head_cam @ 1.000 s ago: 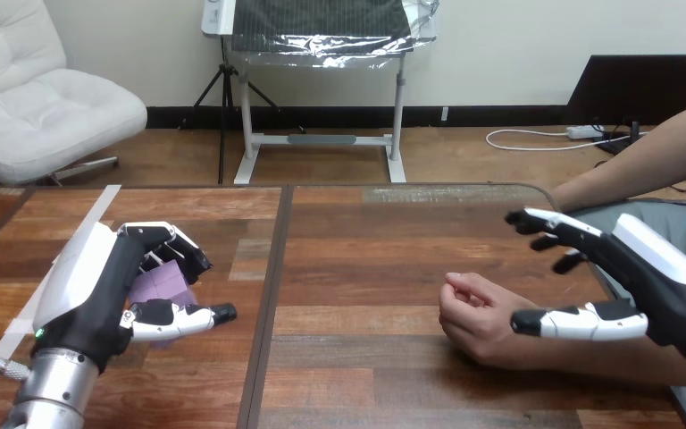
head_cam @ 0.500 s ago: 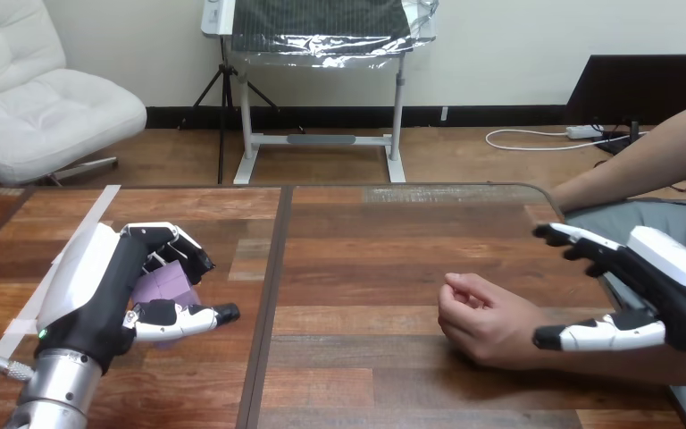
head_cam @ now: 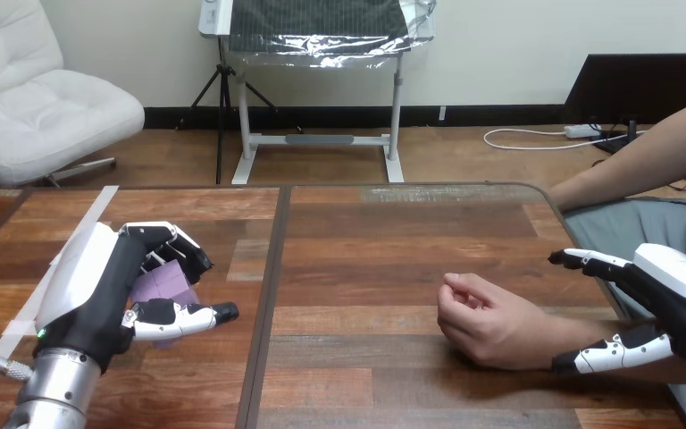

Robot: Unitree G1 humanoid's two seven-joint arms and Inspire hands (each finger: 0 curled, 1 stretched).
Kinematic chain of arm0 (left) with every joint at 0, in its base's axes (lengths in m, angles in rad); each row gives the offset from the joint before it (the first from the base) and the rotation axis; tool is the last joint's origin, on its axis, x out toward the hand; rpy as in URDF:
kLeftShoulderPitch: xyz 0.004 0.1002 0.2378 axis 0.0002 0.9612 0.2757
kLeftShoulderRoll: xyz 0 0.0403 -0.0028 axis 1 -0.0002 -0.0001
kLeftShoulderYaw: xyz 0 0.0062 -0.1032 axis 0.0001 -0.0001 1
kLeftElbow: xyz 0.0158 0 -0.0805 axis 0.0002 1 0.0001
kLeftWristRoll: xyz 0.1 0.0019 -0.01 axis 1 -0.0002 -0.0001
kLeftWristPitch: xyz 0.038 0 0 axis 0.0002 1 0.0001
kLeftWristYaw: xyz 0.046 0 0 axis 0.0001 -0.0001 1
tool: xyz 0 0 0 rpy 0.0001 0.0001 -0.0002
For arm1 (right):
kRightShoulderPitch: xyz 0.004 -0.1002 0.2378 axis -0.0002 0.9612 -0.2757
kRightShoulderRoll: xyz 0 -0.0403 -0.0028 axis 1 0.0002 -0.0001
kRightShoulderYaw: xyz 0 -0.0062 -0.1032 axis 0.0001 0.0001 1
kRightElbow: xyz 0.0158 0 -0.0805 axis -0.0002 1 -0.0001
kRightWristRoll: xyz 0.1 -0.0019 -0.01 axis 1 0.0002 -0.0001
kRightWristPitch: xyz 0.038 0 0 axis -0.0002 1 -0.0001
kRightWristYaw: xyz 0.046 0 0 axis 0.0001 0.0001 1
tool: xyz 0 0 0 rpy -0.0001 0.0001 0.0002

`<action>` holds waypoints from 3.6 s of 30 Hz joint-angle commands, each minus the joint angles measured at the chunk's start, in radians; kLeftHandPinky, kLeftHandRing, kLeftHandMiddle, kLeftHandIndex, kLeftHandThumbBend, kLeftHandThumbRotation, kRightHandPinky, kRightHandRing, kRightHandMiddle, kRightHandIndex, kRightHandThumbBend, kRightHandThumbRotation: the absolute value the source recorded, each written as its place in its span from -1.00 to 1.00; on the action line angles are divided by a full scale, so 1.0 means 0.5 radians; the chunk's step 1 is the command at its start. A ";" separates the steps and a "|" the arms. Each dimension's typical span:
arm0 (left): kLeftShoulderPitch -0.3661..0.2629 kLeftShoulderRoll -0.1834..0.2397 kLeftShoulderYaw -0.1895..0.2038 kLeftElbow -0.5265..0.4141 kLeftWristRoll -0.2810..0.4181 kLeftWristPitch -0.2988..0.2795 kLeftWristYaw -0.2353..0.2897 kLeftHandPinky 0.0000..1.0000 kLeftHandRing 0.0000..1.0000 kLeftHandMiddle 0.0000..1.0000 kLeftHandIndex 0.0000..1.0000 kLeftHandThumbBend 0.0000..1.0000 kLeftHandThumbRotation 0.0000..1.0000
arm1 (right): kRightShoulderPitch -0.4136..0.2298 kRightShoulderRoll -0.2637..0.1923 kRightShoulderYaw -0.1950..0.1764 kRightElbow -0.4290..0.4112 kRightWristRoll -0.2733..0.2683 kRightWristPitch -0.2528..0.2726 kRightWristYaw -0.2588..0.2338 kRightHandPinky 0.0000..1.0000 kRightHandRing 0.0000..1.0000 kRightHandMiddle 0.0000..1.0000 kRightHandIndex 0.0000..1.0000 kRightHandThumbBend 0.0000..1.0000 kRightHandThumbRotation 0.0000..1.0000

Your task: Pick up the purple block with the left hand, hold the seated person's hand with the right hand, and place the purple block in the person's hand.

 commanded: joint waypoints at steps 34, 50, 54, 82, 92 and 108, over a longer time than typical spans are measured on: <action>-0.079 -0.020 0.058 -0.124 -0.041 -0.009 -0.014 -0.36 -0.28 -0.16 -0.12 0.42 -1.00 | -0.266 -0.103 0.326 0.257 -0.239 0.089 -0.045 0.83 0.75 0.76 0.75 1.00 -0.62; -0.076 -0.020 0.059 -0.135 -0.041 -0.005 -0.017 -0.36 -0.29 -0.17 -0.12 0.41 -1.00 | -0.279 -0.084 0.423 0.279 -0.292 0.156 -0.041 0.77 0.72 0.73 0.72 1.00 -0.73; -0.077 -0.018 0.060 -0.138 -0.038 -0.001 -0.018 -0.36 -0.29 -0.17 -0.12 0.41 -1.00 | -0.290 -0.082 0.447 0.292 -0.305 0.161 -0.047 0.75 0.71 0.72 0.72 1.00 -0.73; -0.081 -0.015 0.070 -0.146 -0.052 -0.015 -0.012 -0.38 -0.30 -0.18 -0.13 0.42 -1.00 | -0.340 -0.058 0.592 0.371 -0.365 0.269 0.009 0.46 0.64 0.63 0.63 1.00 -0.79; -0.083 -0.011 0.068 -0.153 -0.062 -0.005 -0.021 -0.38 -0.30 -0.18 -0.13 0.42 -1.00 | -0.352 -0.044 0.629 0.381 -0.351 0.317 0.082 0.44 0.68 0.63 0.61 0.99 -0.75; -0.091 -0.006 0.067 -0.156 -0.062 -0.003 -0.017 -0.38 -0.30 -0.18 -0.13 0.42 -1.00 | -0.386 -0.017 0.726 0.412 -0.404 0.400 0.132 0.15 0.50 0.60 0.58 0.92 -0.60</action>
